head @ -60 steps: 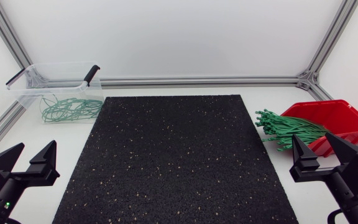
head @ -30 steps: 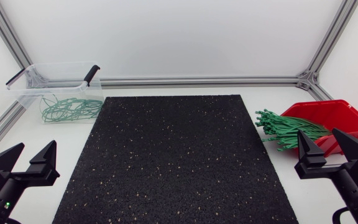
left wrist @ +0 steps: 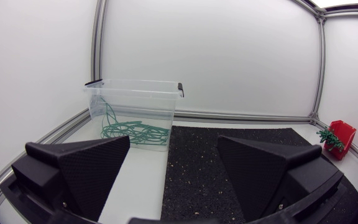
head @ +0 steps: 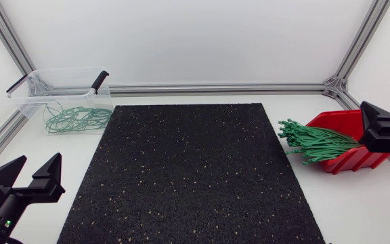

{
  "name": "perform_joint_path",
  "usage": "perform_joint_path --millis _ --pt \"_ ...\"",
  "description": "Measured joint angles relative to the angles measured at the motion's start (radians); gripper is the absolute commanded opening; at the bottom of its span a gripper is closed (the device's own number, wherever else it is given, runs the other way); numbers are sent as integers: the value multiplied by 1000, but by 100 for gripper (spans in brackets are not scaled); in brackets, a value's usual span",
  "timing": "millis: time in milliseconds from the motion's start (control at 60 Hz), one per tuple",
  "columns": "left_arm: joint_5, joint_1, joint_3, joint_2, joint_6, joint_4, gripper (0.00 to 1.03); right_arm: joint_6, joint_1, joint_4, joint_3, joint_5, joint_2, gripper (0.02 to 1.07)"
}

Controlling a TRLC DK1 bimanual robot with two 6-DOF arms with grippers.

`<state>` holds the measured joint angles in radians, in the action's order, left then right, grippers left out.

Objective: Take a green cable tie from the red box, thread the tail through the head to close it, then place it in the transparent bin on the left.

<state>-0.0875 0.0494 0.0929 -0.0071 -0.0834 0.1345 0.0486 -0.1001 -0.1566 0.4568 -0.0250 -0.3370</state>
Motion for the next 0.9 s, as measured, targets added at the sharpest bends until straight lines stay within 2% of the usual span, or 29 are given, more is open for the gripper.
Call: perform_joint_path --millis 100,183,333,417,633,783,900 --pt "0 0 0 0 0 0 99 0 -48 -64 96 31 -105 103" --pt "0 0 0 0 0 0 99 4 -91 -110 170 96 -197 103" --pt "0 0 0 0 0 0 99 26 -193 -169 261 296 -348 102" --pt "0 0 0 0 0 0 99 40 -255 -202 297 369 -417 102" --pt "0 0 0 0 0 0 99 213 -288 -385 455 396 -625 102" --pt "0 0 0 0 0 0 99 475 -289 -604 591 397 -784 102" --pt "0 0 0 0 0 0 99 624 -288 -687 660 394 -899 102"
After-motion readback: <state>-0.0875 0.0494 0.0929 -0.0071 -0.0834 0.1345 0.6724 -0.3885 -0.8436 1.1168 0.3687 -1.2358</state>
